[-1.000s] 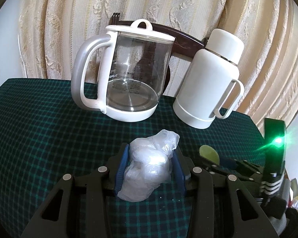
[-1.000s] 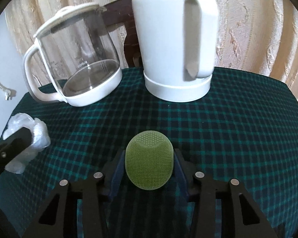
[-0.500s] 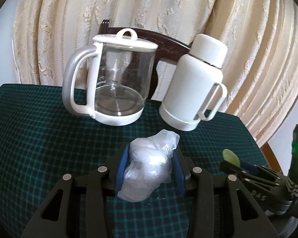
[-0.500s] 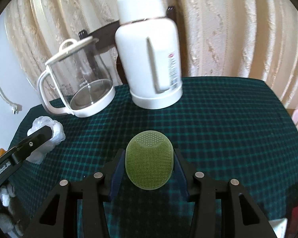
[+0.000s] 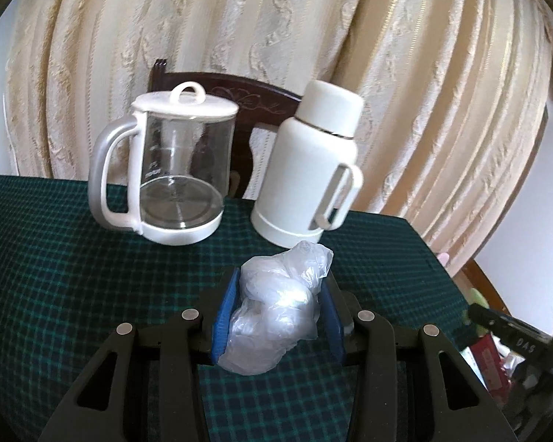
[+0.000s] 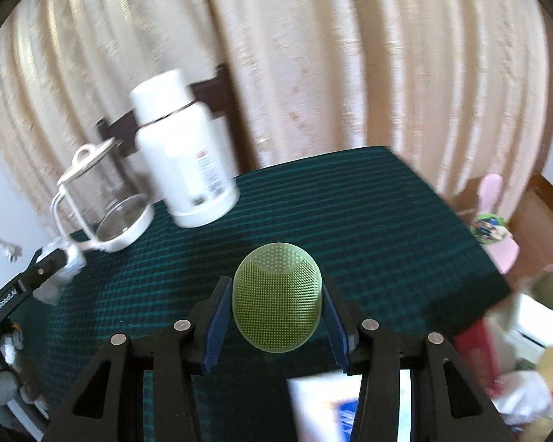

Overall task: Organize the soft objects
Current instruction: 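Carry the mesh puff toward the box while the right gripper drops the green pad into it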

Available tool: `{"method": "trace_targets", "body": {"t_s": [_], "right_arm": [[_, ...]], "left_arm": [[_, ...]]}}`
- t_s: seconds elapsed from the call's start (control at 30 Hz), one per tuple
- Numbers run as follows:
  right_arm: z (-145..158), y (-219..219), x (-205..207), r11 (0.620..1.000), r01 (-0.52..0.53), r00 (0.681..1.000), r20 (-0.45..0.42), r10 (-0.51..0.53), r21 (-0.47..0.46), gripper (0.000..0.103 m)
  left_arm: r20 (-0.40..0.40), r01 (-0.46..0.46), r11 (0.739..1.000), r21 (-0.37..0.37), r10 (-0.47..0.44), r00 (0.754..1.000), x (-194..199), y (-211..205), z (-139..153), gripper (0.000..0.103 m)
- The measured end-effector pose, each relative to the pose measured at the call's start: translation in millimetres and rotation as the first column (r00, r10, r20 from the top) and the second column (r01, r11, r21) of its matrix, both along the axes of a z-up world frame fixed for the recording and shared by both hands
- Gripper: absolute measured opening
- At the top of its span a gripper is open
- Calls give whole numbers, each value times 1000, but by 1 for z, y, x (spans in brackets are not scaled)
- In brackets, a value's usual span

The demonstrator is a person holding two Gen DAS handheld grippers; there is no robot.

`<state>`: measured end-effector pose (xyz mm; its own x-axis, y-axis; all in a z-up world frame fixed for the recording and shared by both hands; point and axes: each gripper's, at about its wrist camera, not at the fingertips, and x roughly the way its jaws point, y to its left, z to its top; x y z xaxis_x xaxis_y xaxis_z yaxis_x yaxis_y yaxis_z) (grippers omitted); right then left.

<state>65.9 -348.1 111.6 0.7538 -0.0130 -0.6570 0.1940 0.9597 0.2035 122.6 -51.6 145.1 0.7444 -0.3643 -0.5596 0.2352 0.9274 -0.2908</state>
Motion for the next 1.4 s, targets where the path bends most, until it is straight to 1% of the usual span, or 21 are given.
{"method": "trace_targets", "body": {"t_s": [0.1, 0.27, 0.47, 0.6, 0.93, 1.13, 1.23, 1.4], "right_arm": [[5, -25, -23, 997, 71, 997, 14, -71, -5, 50], [8, -60, -57, 983, 180, 983, 19, -180, -18, 50], [-5, -95, -87, 958, 286, 958, -11, -286, -19, 50], [-16, -116, -96, 937, 347, 937, -33, -348, -31, 51], [-34, -141, -109, 910, 414, 907, -76, -414, -14, 54], [-42, -150, -117, 903, 430, 899, -87, -428, 6, 55], [-43, -154, -122, 901, 433, 899, -85, -429, 30, 59], [-39, -160, -134, 900, 429, 903, -53, -426, 79, 60]], "left_arm": [[12, 22, 1000, -3, -22, 1000, -5, -6, 4, 43], [28, 59, 998, -1, -58, 998, -15, -16, 9, 43], [40, 96, 995, 2, -96, 995, -24, -28, 13, 43], [49, 120, 993, 7, -121, 992, -32, -36, 15, 43], [62, 154, 988, 7, -154, 986, -42, -44, 20, 43], [64, 161, 987, 12, -162, 985, -45, -47, 20, 43], [67, 165, 986, 15, -166, 984, -47, -49, 20, 43], [76, 177, 984, 23, -179, 981, -51, -53, 22, 43]]}}
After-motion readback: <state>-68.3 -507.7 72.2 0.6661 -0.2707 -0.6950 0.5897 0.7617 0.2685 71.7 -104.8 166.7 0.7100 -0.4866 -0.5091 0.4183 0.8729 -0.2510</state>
